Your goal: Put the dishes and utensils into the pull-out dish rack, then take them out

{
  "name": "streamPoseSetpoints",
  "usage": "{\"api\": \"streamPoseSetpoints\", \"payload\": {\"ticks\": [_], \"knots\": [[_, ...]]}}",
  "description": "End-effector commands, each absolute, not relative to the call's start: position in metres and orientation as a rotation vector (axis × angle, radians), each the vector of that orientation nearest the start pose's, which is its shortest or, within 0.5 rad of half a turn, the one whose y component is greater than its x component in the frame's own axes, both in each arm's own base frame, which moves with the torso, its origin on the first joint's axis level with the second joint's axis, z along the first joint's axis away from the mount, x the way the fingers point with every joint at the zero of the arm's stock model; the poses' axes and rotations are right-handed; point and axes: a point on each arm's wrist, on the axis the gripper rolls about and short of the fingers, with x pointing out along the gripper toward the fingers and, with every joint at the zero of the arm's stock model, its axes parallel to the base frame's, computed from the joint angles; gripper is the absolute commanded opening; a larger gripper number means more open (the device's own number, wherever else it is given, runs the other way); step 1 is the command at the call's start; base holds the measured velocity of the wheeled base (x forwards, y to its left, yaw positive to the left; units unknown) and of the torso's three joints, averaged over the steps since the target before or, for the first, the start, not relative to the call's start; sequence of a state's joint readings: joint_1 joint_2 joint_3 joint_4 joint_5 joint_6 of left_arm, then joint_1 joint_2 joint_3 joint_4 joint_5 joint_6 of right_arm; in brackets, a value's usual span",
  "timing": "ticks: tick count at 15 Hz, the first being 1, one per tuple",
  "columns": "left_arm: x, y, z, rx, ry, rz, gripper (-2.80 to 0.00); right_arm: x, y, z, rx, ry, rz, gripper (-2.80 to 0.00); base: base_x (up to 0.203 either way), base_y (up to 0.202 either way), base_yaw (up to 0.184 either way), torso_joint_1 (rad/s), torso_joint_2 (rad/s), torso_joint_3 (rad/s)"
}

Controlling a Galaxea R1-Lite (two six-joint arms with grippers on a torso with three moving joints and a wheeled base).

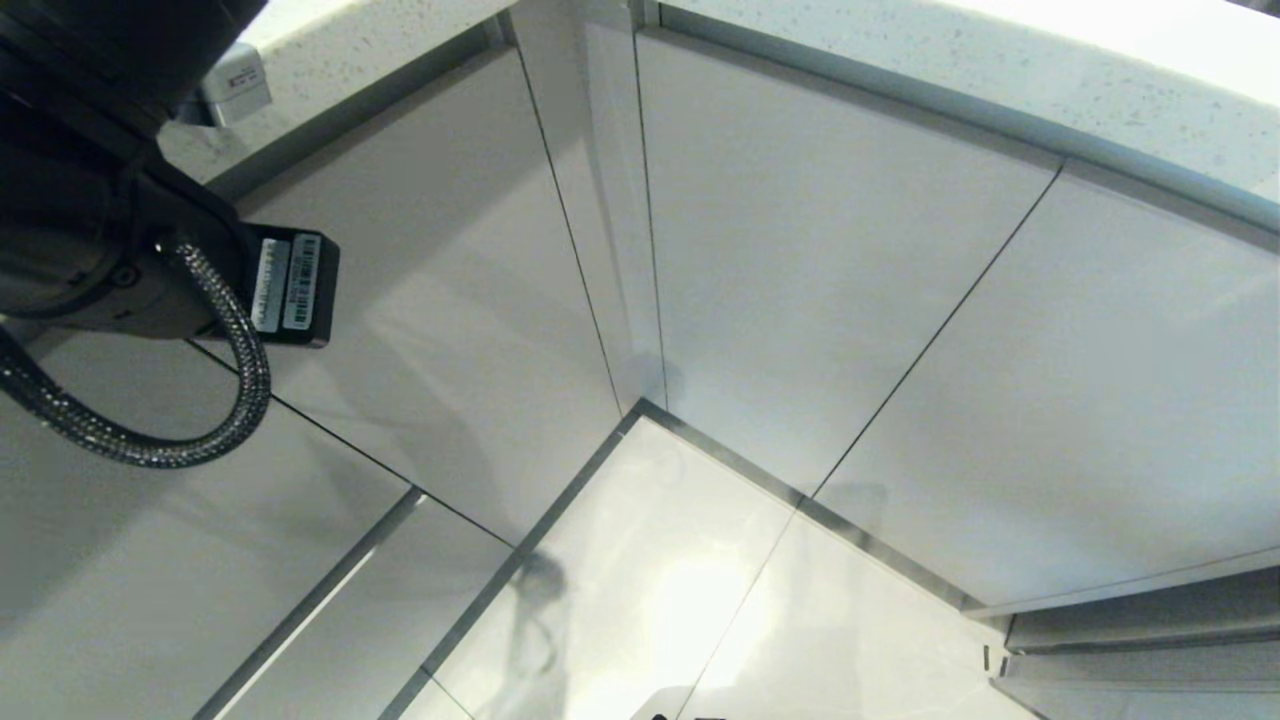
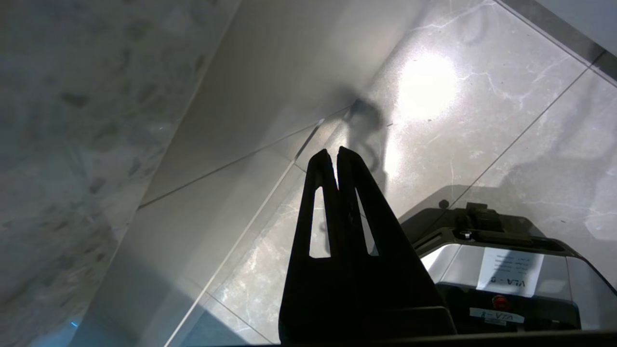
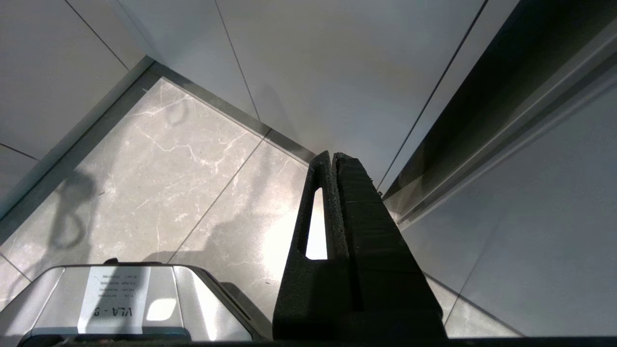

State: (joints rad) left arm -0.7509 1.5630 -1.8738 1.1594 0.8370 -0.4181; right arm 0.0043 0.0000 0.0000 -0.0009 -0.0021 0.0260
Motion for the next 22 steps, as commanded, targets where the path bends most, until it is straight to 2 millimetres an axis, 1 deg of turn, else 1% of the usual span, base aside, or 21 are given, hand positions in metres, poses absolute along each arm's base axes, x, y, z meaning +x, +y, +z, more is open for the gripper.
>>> {"api": "streamPoseSetpoints", "payload": {"ticks": [1, 3, 7, 9, 11, 15, 16, 19, 21, 22], "knots": [[0.159, -0.127, 0.354, 0.203, 0.558, 0.202, -2.80, -0.023, 0.000, 0.075, 0.026, 0.000, 0.003, -2.80, 0.000, 0.000, 0.000, 0.000, 0.00, 0.000], [0.157, -0.128, 0.354, 0.205, 0.555, 0.186, -2.80, -0.023, 0.000, 0.075, 0.026, 0.000, 0.002, -2.80, 0.000, 0.000, 0.000, 0.000, 0.00, 0.000], [0.140, -0.136, 0.358, 0.209, 0.550, 0.070, -2.80, -0.023, 0.000, 0.076, 0.026, -0.001, 0.002, -2.80, 0.000, 0.000, 0.000, 0.000, 0.00, 0.000], [0.125, -0.134, 0.364, 0.185, 0.568, -0.067, -2.80, -0.023, 0.000, 0.075, 0.026, 0.000, 0.003, -2.80, 0.000, 0.000, 0.000, 0.000, 0.00, 0.000], [0.109, -0.125, 0.373, 0.149, 0.566, -0.186, -2.80, -0.023, 0.000, 0.075, 0.026, 0.000, 0.003, -2.80, 0.000, 0.000, 0.000, 0.000, 0.00, 0.000], [0.070, -0.079, 0.394, 0.125, 0.490, -0.408, -2.80, -0.023, 0.000, 0.075, 0.026, 0.000, 0.002, -2.80, 0.000, 0.000, 0.000, 0.000, 0.00, 0.000], [0.059, -0.064, 0.399, 0.104, 0.459, -0.441, -2.80, -0.023, 0.000, 0.075, 0.026, 0.000, 0.002, -2.80, 0.000, 0.000, 0.000, 0.000, 0.00, 0.000], [0.027, -0.021, 0.408, 0.107, 0.340, -0.544, -2.80, -0.023, 0.000, 0.075, 0.026, 0.000, 0.002, -2.80, 0.000, 0.000, 0.000, 0.000, 0.00, 0.000], [0.003, 0.002, 0.411, 0.092, 0.258, -0.613, -2.80, -0.023, 0.000, 0.075, 0.026, 0.000, 0.002, -2.80, 0.000, 0.000, 0.000, 0.000, 0.00, 0.000], [-0.007, 0.010, 0.412, 0.087, 0.224, -0.602, -2.80, -0.023, 0.000, 0.075, 0.026, 0.000, 0.002, -2.80, 0.000, 0.000, 0.000, 0.000, 0.00, 0.000]]}}
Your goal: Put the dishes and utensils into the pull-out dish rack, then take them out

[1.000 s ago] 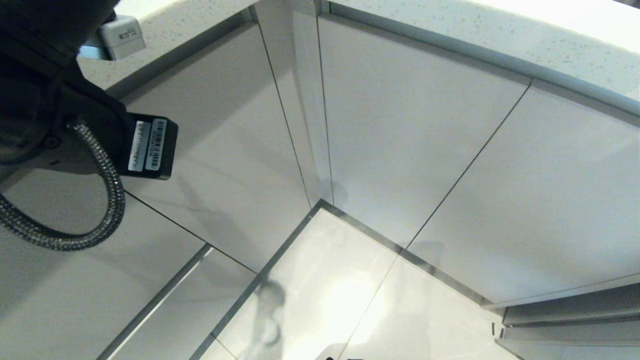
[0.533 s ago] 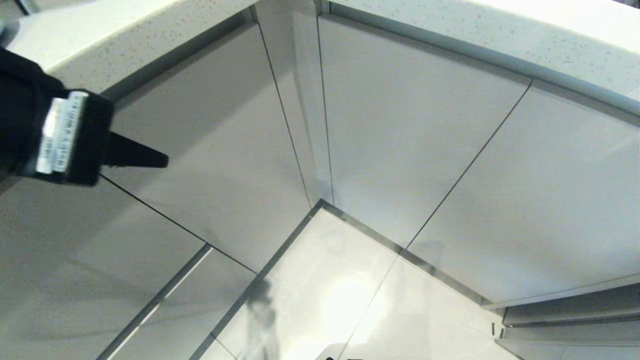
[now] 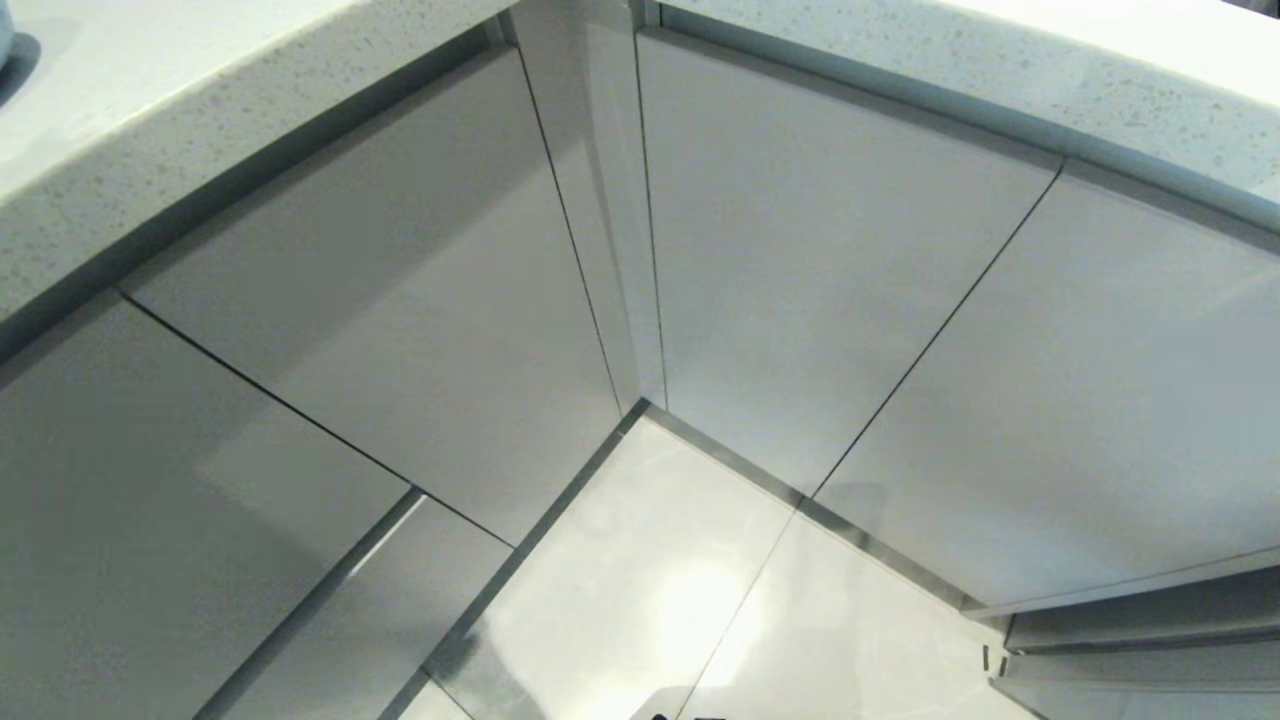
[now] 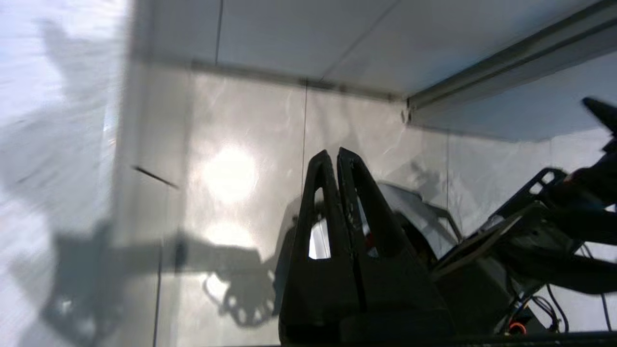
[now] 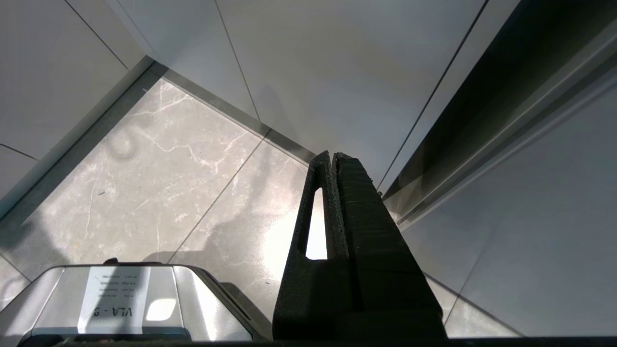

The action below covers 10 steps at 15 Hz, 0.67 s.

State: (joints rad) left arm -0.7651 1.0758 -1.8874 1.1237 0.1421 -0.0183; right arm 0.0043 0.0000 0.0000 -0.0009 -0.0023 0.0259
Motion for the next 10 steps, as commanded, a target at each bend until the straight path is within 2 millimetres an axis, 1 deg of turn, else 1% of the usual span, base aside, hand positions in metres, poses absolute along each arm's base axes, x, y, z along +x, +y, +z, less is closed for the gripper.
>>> {"api": "streamPoseSetpoints", "payload": {"ticks": [1, 4, 5, 7, 8, 9, 10], "knots": [[-0.016, 0.014, 0.412, 0.082, 0.192, -0.574, -2.80, -0.023, 0.000, 0.075, 0.026, 0.000, 0.002, -2.80, 0.000, 0.000, 0.000, 0.000, 0.00, 0.000], [-0.059, 0.028, 0.411, 0.066, 0.031, -0.488, -2.80, -0.023, 0.000, 0.075, 0.026, -0.001, 0.003, -2.80, 0.000, 0.000, 0.000, 0.000, 0.00, 0.000], [-0.081, 0.030, 0.406, 0.064, -0.020, -0.438, -2.80, -0.023, 0.000, 0.075, 0.026, 0.001, 0.002, -2.80, 0.000, 0.000, 0.000, 0.000, 0.00, 0.000], [-0.121, 0.027, 0.387, 0.065, -0.101, -0.326, -2.80, -0.023, 0.000, 0.076, 0.026, -0.001, 0.002, -2.80, 0.000, 0.000, 0.000, 0.000, 0.00, 0.000], [-0.136, 0.024, 0.377, 0.067, -0.135, -0.281, -2.80, -0.023, 0.000, 0.075, 0.026, 0.000, 0.003, -2.80, 0.000, 0.000, 0.000, 0.000, 0.00, 0.000], [-0.152, 0.019, 0.363, 0.074, -0.174, -0.232, -2.80, -0.023, 0.000, 0.076, 0.026, -0.001, 0.003, -2.80, 0.000, 0.000, 0.000, 0.000, 0.00, 0.000], [-0.156, 0.013, 0.348, 0.082, -0.186, -0.195, -2.80, -0.023, 0.000, 0.075, 0.026, 0.000, 0.003, -2.80, 0.000, 0.000, 0.000, 0.000, 0.00, 0.000]]}}
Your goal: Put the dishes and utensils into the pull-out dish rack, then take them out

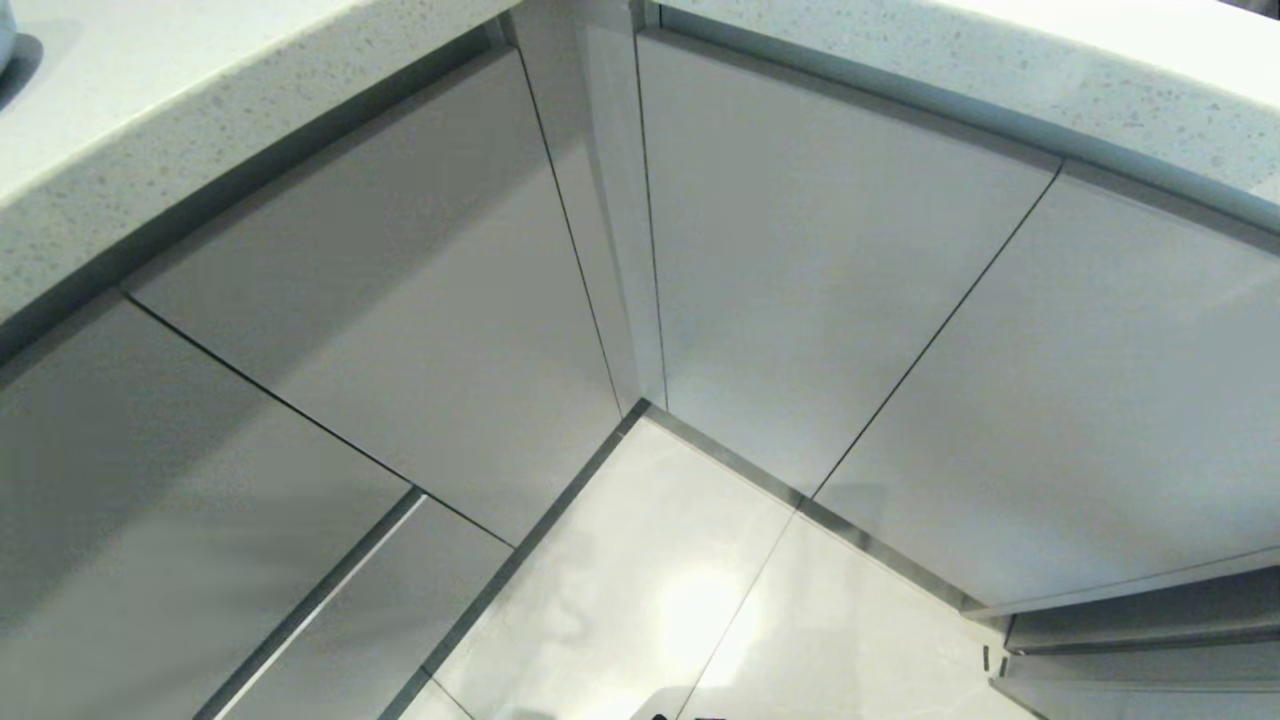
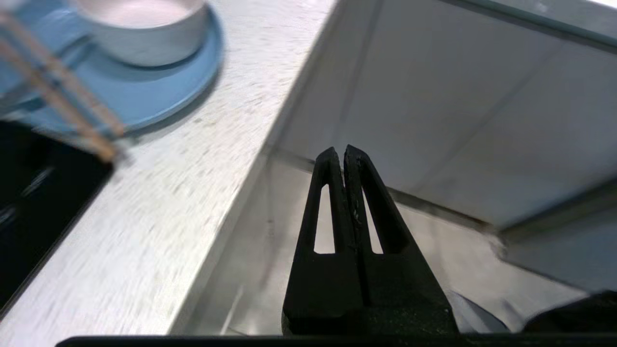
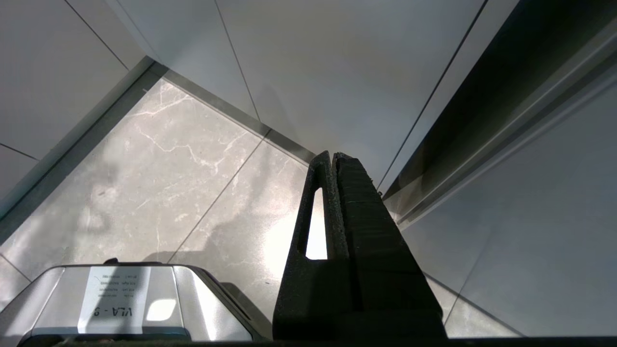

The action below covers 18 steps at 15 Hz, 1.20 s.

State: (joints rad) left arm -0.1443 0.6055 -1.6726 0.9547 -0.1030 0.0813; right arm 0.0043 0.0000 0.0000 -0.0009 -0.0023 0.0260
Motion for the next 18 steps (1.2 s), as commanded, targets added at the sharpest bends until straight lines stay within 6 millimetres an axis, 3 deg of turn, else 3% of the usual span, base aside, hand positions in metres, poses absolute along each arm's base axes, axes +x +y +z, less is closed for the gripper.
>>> {"api": "streamPoseSetpoints", "payload": {"ticks": [1, 4, 8, 14, 18], "knots": [[-0.159, 0.009, 0.332, 0.093, -0.211, -0.164, -2.80, -0.023, 0.000, 0.075, 0.026, 0.000, 0.003, -2.80, 0.000, 0.000, 0.000, 0.000, 0.00, 0.000], [-0.144, 0.001, 0.286, 0.153, -0.261, -0.104, -2.80, -0.023, 0.000, 0.075, 0.026, 0.000, 0.003, -2.80, 0.000, 0.000, 0.000, 0.000, 0.00, 0.000], [-0.113, -0.001, 0.201, 0.142, -0.202, -0.020, -2.80, -0.023, 0.000, 0.075, 0.026, 0.000, 0.003, -2.80, 0.000, 0.000, 0.000, 0.000, 0.00, 0.000], [-0.037, 0.001, 0.115, 0.119, -0.117, 0.045, -2.80, -0.023, 0.000, 0.075, 0.026, 0.000, 0.002, -2.80, 0.000, 0.000, 0.000, 0.000, 0.00, 0.000], [-0.021, 0.000, 0.075, 0.087, -0.047, -0.001, -2.80, -0.023, 0.000, 0.075, 0.026, 0.000, 0.002, -2.80, 0.000, 0.000, 0.000, 0.000, 0.00, 0.000]]}}
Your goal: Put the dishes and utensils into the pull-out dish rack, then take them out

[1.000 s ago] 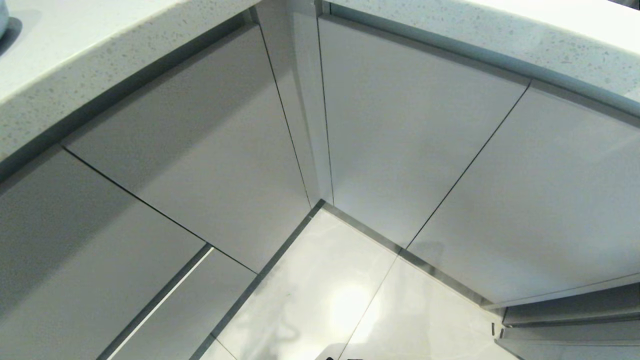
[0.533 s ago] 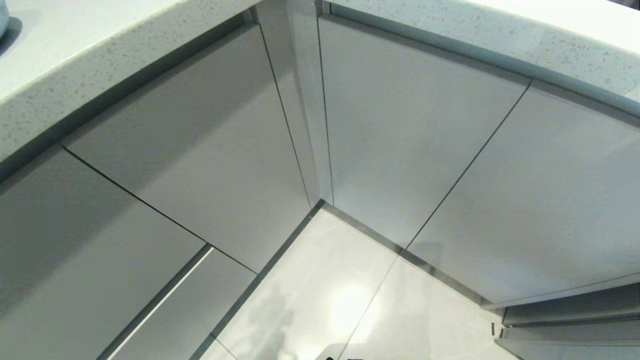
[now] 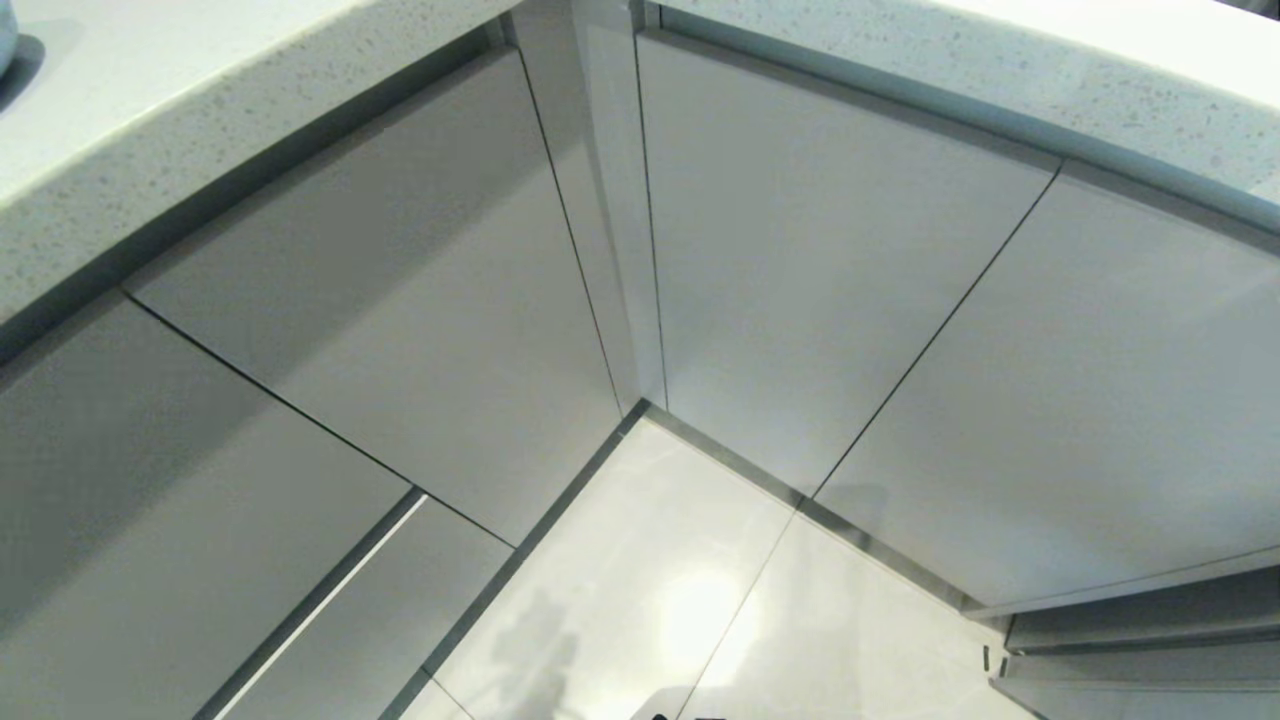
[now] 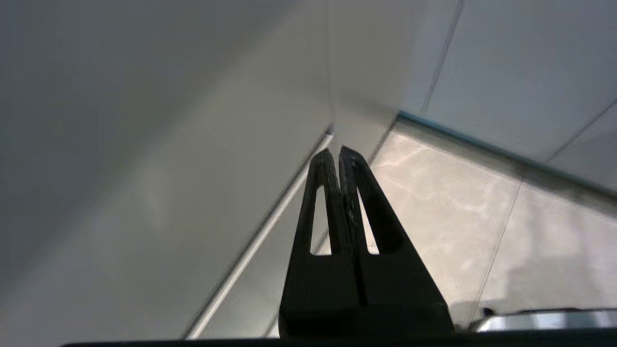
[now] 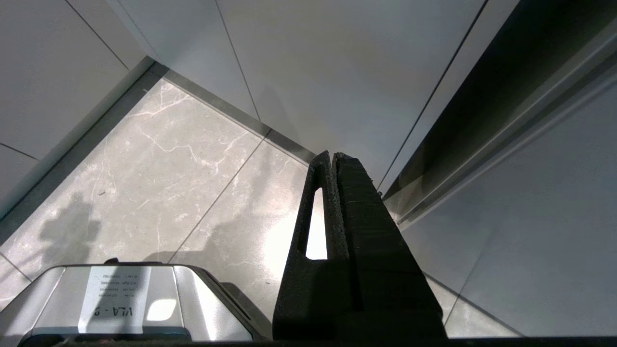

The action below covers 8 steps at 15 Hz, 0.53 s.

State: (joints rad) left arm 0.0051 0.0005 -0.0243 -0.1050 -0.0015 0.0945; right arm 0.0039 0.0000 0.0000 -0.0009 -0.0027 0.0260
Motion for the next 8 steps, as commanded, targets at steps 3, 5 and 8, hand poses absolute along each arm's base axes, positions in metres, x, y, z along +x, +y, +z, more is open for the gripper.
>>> {"api": "streamPoseSetpoints", "payload": {"ticks": [3, 5, 8], "knots": [[-0.0211, -0.0003, 0.0749, -0.017, -0.036, -0.004, -2.80, -0.0227, -0.0002, 0.0754, 0.026, -0.001, 0.002, -2.80, 0.000, 0.000, 0.000, 0.000, 0.00, 0.000], [-0.0211, 0.0003, 0.0754, -0.086, -0.042, 0.021, -2.80, -0.0227, -0.0001, 0.0752, 0.026, 0.000, 0.003, -2.80, 0.000, 0.000, 0.000, 0.000, 0.00, 0.000], [-0.0211, 0.0003, 0.0754, -0.085, -0.042, 0.021, -2.80, -0.0227, -0.0001, 0.0752, 0.026, 0.000, 0.003, -2.80, 0.000, 0.000, 0.000, 0.000, 0.00, 0.000]]}}
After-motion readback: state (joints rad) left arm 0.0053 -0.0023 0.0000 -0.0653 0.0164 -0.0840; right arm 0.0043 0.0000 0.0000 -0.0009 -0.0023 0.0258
